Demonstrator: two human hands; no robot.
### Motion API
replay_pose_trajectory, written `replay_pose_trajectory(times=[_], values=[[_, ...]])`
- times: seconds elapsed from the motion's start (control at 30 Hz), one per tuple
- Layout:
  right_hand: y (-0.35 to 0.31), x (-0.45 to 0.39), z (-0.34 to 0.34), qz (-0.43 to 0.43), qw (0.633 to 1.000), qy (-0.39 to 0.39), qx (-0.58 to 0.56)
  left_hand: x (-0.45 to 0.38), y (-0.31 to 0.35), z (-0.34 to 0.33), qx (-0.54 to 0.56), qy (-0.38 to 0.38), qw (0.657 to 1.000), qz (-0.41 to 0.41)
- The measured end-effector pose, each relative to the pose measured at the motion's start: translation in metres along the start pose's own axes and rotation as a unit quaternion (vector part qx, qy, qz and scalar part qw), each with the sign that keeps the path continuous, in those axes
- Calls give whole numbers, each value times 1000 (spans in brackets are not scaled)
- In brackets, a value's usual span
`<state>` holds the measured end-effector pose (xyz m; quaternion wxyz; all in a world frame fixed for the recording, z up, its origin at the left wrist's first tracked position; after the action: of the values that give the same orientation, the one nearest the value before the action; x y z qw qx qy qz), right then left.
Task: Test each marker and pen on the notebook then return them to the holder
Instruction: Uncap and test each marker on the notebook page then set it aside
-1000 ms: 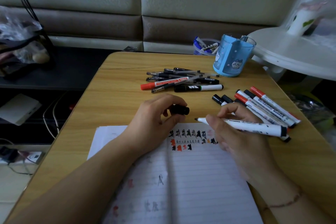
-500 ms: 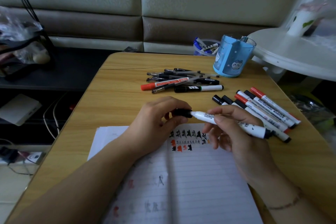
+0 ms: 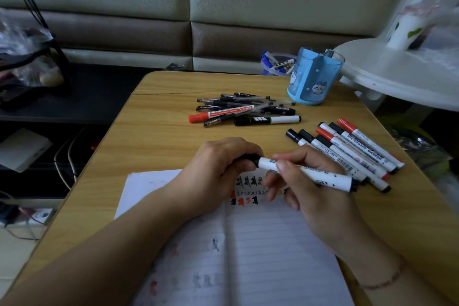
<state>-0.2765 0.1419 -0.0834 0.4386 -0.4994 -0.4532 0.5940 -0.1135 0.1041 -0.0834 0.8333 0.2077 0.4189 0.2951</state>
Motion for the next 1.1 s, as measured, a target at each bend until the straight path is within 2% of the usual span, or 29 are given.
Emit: replay_pose_trajectory(times=[0.13, 0.23, 0.3, 0.4, 0.47, 0.6, 0.7, 0.73, 0.8, 0.9, 1.0, 1.1], values=[[4, -4, 2, -10, 999, -31, 7, 2, -3, -1, 3, 7, 1000, 6], [3, -9, 2, 24, 999, -25, 26, 0, -6, 1, 0, 43, 999, 9], [-2, -10, 7, 70, 995, 1, 67, 0, -8, 3, -8, 63, 998, 13], [-9, -10, 30, 103, 986, 85, 101, 3, -10, 6, -12, 89, 996, 20], [-12, -8, 39, 115, 967, 108, 202, 3, -11, 7, -9, 100, 995, 24], [-10, -8, 33, 114, 896, 60, 425, 3, -8, 5, -4, 85, 996, 8], [-9, -10, 30, 124, 874, 41, 468, 4, -8, 5, 23, 96, 995, 15], [-11, -11, 34, 128, 872, 52, 470, 5, -10, 6, 47, 105, 993, 25], [-16, -14, 52, 126, 862, 121, 477, 5, -13, 7, 89, 120, 988, 44], [-14, -20, 100, 82, 813, 246, 522, 5, -16, 8, 97, 127, 985, 69], [5, -24, 136, -3, 759, 283, 586, 5, -16, 7, 84, 115, 986, 83], [20, -27, 150, -46, 747, 291, 597, 4, -17, 6, 75, 111, 987, 84]])
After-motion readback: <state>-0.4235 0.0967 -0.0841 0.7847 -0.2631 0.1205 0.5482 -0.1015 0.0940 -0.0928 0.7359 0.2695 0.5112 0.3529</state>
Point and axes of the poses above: each hand's wrist, its own x-axis away from the middle knuckle, its own z-axis out of the back of the hand, y = z × x, the point moved 4 cm from there along -x, towards the middle knuckle, and after that the axes turned 5 degrees about x, right-handed, at the moved point
